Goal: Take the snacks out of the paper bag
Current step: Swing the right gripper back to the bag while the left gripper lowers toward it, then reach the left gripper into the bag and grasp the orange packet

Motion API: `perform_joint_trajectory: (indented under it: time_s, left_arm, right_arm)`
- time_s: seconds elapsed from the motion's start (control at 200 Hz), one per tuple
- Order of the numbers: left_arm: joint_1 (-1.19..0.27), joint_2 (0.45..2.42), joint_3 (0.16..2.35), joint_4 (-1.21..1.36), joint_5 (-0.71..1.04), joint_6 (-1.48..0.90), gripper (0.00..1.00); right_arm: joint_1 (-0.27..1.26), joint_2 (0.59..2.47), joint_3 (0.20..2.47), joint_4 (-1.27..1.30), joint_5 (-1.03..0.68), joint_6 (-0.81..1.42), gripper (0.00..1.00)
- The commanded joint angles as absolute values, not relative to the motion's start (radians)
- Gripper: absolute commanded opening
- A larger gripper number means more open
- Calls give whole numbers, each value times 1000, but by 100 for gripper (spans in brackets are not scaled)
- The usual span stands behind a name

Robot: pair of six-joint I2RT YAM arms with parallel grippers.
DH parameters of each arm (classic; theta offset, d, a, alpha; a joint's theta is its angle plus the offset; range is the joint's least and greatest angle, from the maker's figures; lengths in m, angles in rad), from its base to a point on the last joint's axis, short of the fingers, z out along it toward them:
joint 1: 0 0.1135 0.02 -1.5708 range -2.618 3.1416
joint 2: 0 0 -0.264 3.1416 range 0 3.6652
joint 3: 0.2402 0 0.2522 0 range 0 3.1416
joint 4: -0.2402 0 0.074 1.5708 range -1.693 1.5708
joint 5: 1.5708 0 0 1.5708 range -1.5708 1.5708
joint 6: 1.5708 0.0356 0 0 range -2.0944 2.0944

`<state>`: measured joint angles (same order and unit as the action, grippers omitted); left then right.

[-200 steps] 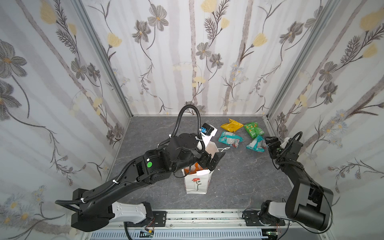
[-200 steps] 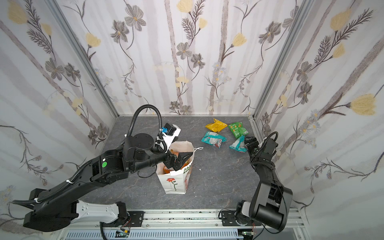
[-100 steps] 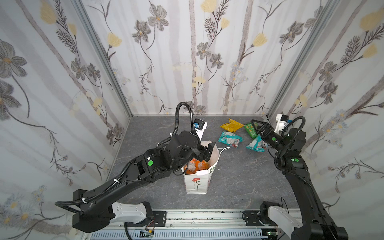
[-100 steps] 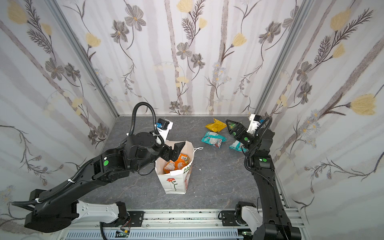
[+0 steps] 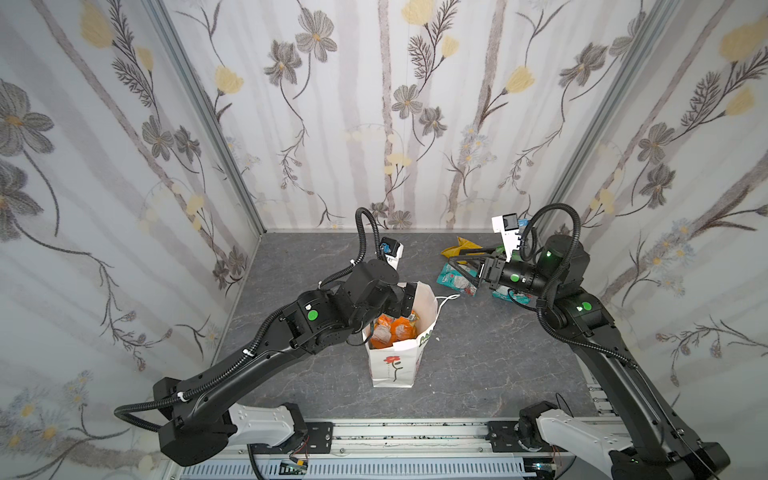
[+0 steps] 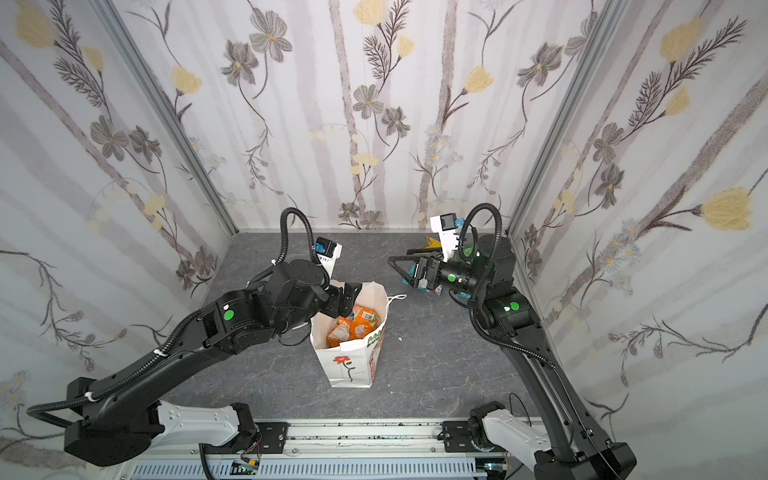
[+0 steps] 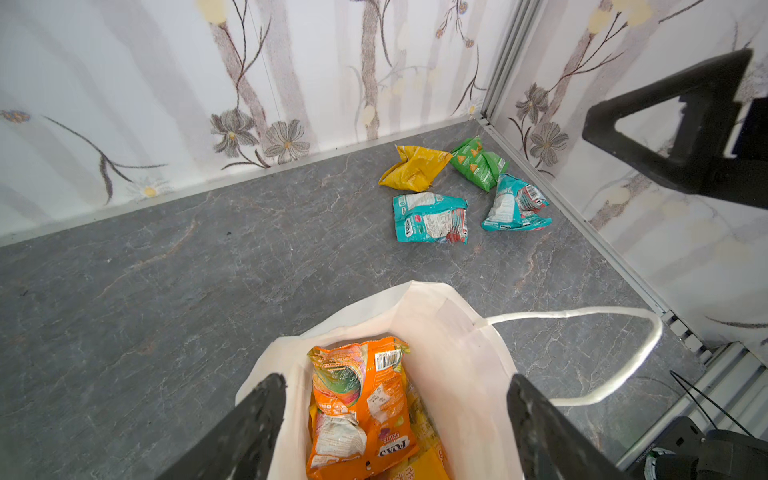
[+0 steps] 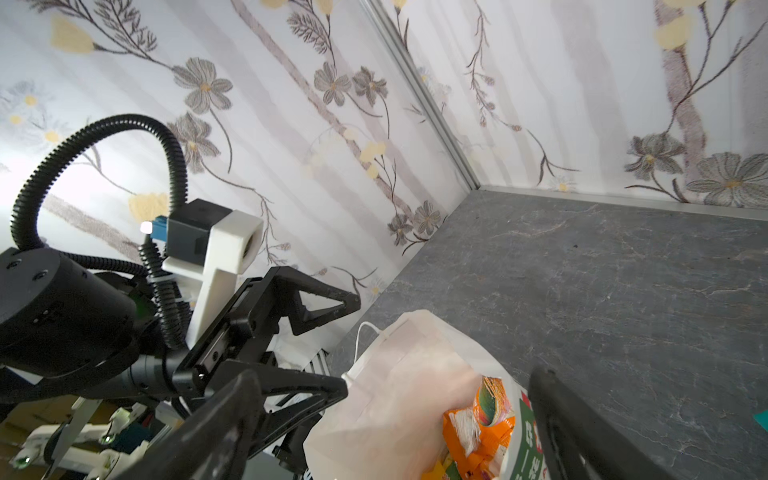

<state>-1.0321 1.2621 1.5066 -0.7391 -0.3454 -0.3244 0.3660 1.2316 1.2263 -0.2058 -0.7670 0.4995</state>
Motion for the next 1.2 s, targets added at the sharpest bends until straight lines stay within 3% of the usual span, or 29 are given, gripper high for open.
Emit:
perform_joint_trajectory:
  time_s: [0.0,0.255,1.199]
  left_arm:
    - [-1027,1289,1504,-778,-309,-385,84]
    - [-1024,1343,1479,-824,-242,-443,82]
    - [-1009,1490,1363,-897,-72,-396,77]
  right_arm:
    - [420,1271,1295,-396,-718,344,100]
    - [499,1297,1345,-465,-657,301,100]
    - [502,1239,1299,-505,-609,285,100]
